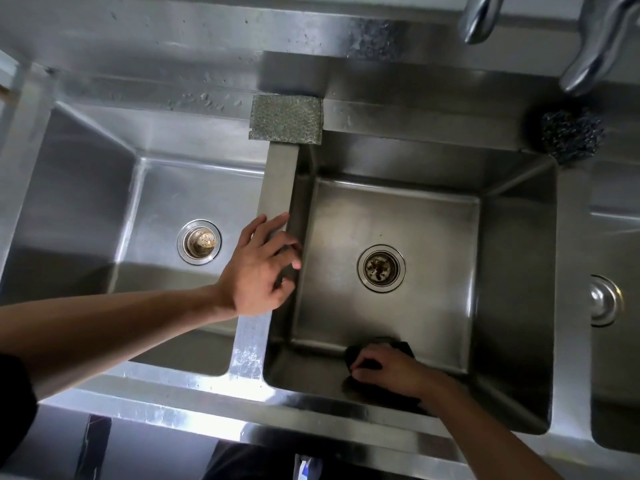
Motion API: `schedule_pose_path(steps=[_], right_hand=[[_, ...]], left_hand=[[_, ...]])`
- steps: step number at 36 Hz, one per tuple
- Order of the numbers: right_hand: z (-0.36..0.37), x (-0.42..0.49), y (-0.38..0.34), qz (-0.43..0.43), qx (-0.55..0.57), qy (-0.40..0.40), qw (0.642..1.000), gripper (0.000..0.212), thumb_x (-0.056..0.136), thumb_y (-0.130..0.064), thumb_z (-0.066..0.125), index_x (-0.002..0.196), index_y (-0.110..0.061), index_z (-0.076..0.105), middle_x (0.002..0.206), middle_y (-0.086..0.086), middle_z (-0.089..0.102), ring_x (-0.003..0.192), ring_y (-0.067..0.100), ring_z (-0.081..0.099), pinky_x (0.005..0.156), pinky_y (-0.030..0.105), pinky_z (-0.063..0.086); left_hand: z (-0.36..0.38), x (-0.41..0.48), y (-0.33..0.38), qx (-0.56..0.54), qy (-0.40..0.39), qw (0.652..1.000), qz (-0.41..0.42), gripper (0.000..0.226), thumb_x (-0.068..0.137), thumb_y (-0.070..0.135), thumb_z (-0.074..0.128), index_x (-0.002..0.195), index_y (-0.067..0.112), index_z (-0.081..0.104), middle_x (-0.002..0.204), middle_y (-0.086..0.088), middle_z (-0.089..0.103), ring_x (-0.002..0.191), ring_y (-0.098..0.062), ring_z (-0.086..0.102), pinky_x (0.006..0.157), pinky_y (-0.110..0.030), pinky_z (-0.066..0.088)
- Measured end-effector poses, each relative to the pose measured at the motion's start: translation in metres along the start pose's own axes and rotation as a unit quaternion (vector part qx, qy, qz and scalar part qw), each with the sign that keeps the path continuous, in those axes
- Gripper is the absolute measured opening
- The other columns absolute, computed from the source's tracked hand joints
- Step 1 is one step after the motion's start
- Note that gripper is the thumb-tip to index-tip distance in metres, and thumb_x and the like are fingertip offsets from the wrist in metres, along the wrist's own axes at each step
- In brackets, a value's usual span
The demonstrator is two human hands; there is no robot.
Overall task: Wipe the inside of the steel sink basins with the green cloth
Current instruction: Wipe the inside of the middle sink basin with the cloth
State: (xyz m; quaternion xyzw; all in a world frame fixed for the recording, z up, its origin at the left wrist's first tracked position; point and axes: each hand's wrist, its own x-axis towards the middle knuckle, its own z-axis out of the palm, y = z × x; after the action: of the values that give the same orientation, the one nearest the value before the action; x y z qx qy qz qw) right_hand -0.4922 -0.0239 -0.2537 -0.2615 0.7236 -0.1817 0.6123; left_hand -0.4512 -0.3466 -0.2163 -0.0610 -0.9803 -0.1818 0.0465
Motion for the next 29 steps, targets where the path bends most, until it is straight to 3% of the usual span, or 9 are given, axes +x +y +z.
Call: schedule_pose_path(steps=[4,10,14,19,20,23,24,26,29], right_hand=[[-0.003,0.032,0.036,0.064,-0.086,-0.029,0.994,0.028,0.093,-0.043,0.06,0.108,-0.02,0.066,0.107,-0.002,0.057,0.109,0.023,0.059,0.095,0.035,0.045],[-0.01,0.019,0.024,0.045,-0.077,-0.065,0.994,0.025,0.094,-0.039,0.06,0.114,-0.025,0.063,0.115,-0.008,0.057,0.115,0.016,0.056,0.102,0.032,0.042],[-0.014,-0.03,0.004,-0.028,0.025,-0.037,0.999,0.015,0.092,-0.039,0.065,0.106,-0.034,0.067,0.096,-0.035,0.057,0.095,-0.01,0.054,0.083,0.007,0.038],[-0.013,-0.054,0.006,-0.036,0.098,0.017,0.994,0.014,0.086,-0.045,0.07,0.099,-0.038,0.069,0.107,-0.015,0.063,0.102,0.0,0.058,0.092,0.017,0.041],[-0.013,-0.05,0.01,-0.019,0.073,0.023,0.997,0.019,0.085,-0.054,0.068,0.098,-0.04,0.068,0.109,-0.014,0.061,0.103,0.001,0.057,0.093,0.018,0.04],[-0.013,-0.031,0.029,0.032,-0.014,0.018,0.999,0.07,0.065,-0.091,0.039,0.101,-0.038,0.065,0.117,-0.007,0.061,0.108,0.01,0.056,0.097,0.027,0.039],[-0.013,-0.026,0.033,0.059,-0.043,0.012,0.997,0.067,0.07,-0.088,0.041,0.104,-0.035,0.065,0.119,-0.004,0.06,0.11,0.015,0.056,0.098,0.031,0.04],[-0.013,-0.017,0.036,0.084,-0.077,0.009,0.993,0.037,0.091,-0.058,0.056,0.109,-0.028,0.066,0.121,-0.001,0.06,0.112,0.019,0.057,0.096,0.031,0.04],[-0.012,-0.024,0.024,0.041,-0.062,-0.007,0.997,0.021,0.092,-0.045,0.061,0.106,-0.031,0.065,0.113,-0.01,0.061,0.108,0.013,0.056,0.095,0.029,0.04]], left_hand=[[0.0,0.001,0.0,0.002,-0.002,1.0,-0.004,0.025,0.072,0.025,0.057,0.091,0.021,0.072,0.115,0.0,0.067,0.146,-0.035,0.044,0.123,-0.054,0.027],[0.0,0.0,-0.001,0.0,0.0,1.0,0.001,0.023,0.073,0.025,0.058,0.091,0.02,0.072,0.114,-0.001,0.068,0.146,-0.036,0.045,0.122,-0.054,0.029],[0.0,0.0,-0.001,0.003,0.007,1.0,0.006,0.022,0.074,0.025,0.059,0.09,0.021,0.073,0.114,-0.002,0.069,0.146,-0.036,0.045,0.122,-0.054,0.029],[0.0,0.0,0.0,0.001,0.004,1.0,0.004,0.022,0.075,0.026,0.059,0.089,0.02,0.073,0.114,-0.002,0.069,0.145,-0.037,0.046,0.121,-0.056,0.03],[0.0,0.0,0.0,0.003,0.003,1.0,0.003,0.022,0.075,0.026,0.059,0.09,0.02,0.073,0.115,-0.002,0.069,0.145,-0.037,0.046,0.121,-0.056,0.03],[0.0,0.0,-0.001,0.009,0.001,1.0,0.004,0.021,0.075,0.026,0.059,0.09,0.021,0.073,0.115,-0.002,0.069,0.145,-0.037,0.046,0.122,-0.055,0.028],[0.0,0.0,-0.001,0.011,-0.001,1.0,0.004,0.021,0.075,0.026,0.059,0.09,0.021,0.073,0.116,-0.002,0.069,0.145,-0.037,0.046,0.122,-0.055,0.029],[0.0,0.0,0.0,0.013,-0.003,1.0,0.003,0.022,0.074,0.026,0.059,0.089,0.02,0.074,0.116,-0.002,0.069,0.145,-0.037,0.046,0.122,-0.055,0.029],[0.0,0.0,-0.001,0.014,-0.002,1.0,0.004,0.022,0.074,0.026,0.059,0.089,0.02,0.074,0.115,-0.002,0.069,0.145,-0.037,0.046,0.121,-0.055,0.029]])
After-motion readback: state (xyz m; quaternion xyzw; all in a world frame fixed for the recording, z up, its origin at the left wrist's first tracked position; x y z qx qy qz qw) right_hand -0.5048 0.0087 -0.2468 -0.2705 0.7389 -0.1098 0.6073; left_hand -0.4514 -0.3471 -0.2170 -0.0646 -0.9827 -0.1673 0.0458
